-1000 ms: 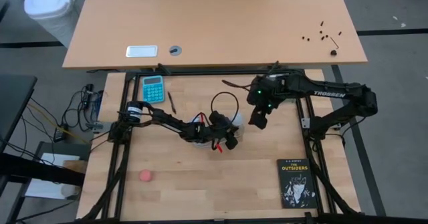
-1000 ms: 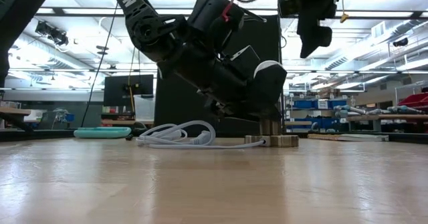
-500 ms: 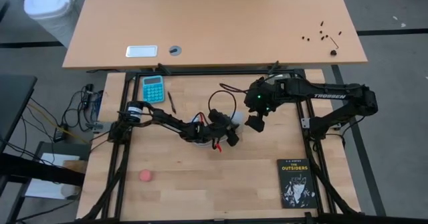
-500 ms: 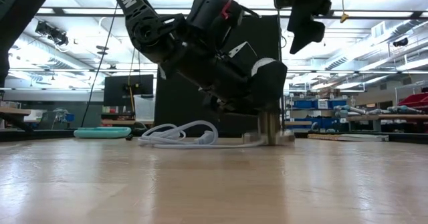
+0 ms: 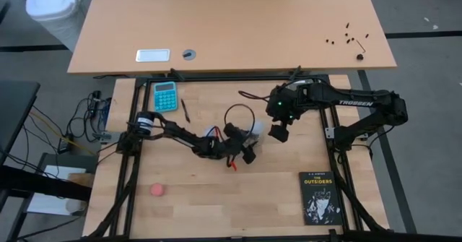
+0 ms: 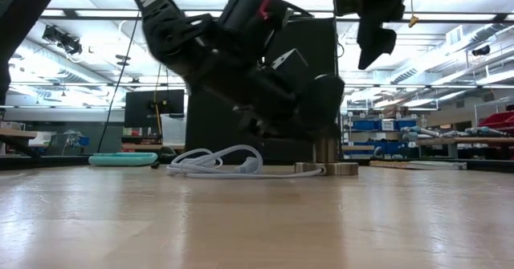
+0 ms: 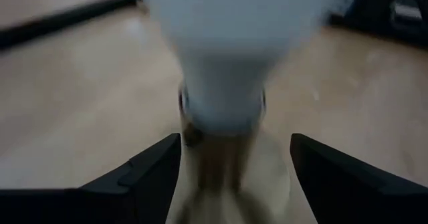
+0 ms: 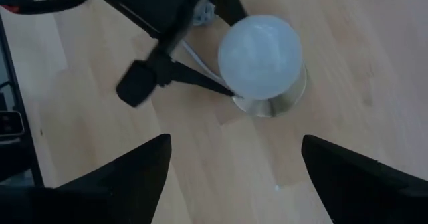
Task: Screw lightbulb
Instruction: Remove the white lightbulb from the desk lamp
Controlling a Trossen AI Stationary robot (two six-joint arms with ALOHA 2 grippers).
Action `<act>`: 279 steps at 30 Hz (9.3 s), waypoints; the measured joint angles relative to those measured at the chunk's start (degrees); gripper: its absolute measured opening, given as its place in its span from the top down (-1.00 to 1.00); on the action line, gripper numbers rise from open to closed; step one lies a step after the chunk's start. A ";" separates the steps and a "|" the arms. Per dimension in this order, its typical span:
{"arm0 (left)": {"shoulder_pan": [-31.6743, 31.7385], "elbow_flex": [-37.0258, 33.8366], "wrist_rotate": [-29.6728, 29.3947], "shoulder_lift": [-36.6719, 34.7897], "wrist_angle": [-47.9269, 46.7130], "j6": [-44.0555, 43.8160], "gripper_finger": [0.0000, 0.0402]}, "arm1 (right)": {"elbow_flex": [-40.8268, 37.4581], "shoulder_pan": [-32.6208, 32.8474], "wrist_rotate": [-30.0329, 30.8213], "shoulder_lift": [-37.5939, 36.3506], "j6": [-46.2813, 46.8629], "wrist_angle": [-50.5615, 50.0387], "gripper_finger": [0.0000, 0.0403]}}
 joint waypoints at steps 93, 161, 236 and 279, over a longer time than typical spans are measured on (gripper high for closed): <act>-0.47 -22.02 4.65 -2.75 29.05 7.85 -0.29 | 0.00 -5.42 0.36 -3.68 -3.50 -3.62 -0.72; 0.93 -7.07 8.41 5.60 19.18 9.40 -0.13 | 0.00 -8.87 -5.39 -1.42 -1.71 1.28 -0.72; 0.87 -7.11 8.39 5.49 18.32 5.90 0.06 | 11.91 7.26 15.44 27.34 -3.81 3.70 -0.71; 0.44 -7.16 9.48 5.52 18.35 6.56 0.06 | 9.40 5.48 2.87 27.23 -32.56 6.99 -0.32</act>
